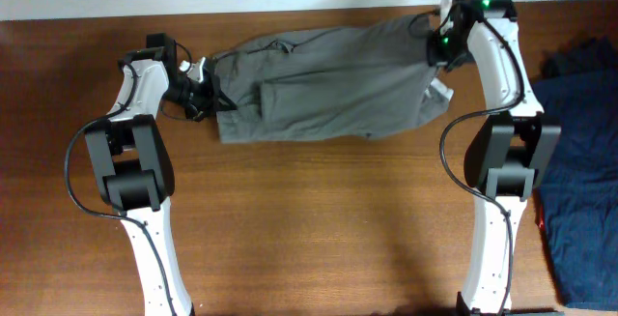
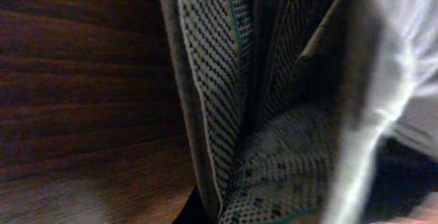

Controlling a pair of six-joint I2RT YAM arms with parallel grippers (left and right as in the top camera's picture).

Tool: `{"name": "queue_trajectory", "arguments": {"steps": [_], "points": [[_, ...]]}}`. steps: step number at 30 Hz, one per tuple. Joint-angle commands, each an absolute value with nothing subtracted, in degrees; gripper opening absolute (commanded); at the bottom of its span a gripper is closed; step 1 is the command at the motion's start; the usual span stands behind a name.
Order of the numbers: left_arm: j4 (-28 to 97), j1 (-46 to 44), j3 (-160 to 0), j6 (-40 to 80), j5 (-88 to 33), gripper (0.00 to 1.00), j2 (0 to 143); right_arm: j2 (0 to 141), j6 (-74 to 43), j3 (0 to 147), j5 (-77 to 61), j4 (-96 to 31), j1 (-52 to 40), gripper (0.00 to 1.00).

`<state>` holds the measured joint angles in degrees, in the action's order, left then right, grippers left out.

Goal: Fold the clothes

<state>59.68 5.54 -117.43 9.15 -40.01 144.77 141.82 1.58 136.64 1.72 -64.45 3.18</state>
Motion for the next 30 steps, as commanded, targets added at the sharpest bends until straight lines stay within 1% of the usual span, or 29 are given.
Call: {"name": "queue_trajectory", "arguments": {"steps": [1, 2, 3, 4, 5, 8, 12, 15, 18, 21, 25, 30], "points": [[60.1, 6.2, -117.3, 8.0, -34.0, 0.01, 145.4, 141.7, 1.7, 141.1, 15.7, -63.7, 4.3, 0.09], [60.1, 6.2, -117.3, 8.0, -34.0, 0.01, 145.4, 141.7, 1.7, 141.1, 15.7, -63.9, 4.5, 0.20], [60.1, 6.2, -117.3, 8.0, -34.0, 0.01, 145.4, 141.7, 1.7, 141.1, 15.7, -64.2, 4.6, 0.49], [60.1, 6.2, -117.3, 8.0, -34.0, 0.01, 145.4, 141.7, 1.0, 141.1, 15.7, -65.0, 5.0, 0.88], [60.1, 6.2, -117.3, 8.0, -34.0, 0.00, 145.4, 141.7, 0.6, 141.1, 15.7, -65.7, 5.0, 0.99], [60.1, 6.2, -117.3, 8.0, -34.0, 0.01, 145.4, 141.6, -1.1, 141.1, 14.1, -69.1, 5.2, 0.99], [60.1, 6.2, -117.3, 8.0, -34.0, 0.01, 145.4, 141.6, 1.6, 141.0, 3.8, -76.1, 5.4, 0.99], [60.1, 6.2, -117.3, 8.0, -34.0, 0.01, 145.4, 141.7, 5.8, 140.6, -7.2, -81.3, 5.4, 1.00], [60.1, 6.2, -117.3, 8.0, -34.0, 0.01, 145.4, 141.9, 13.9, 139.9, -18.7, -84.5, 5.3, 1.00], [60.1, 6.2, -117.3, 8.0, -34.0, 0.01, 145.4, 141.9, 15.6, 138.1, -19.3, -84.0, 5.3, 1.00], [60.4, 6.2, -117.3, 7.9, -34.0, 0.01, 145.4, 141.9, 21.8, 131.5, -19.4, -80.3, 5.3, 0.99], [60.7, 6.2, -117.3, 7.9, -34.0, 0.01, 145.4, 141.9, 23.8, 123.7, -19.3, -75.9, 5.3, 0.98]]}}
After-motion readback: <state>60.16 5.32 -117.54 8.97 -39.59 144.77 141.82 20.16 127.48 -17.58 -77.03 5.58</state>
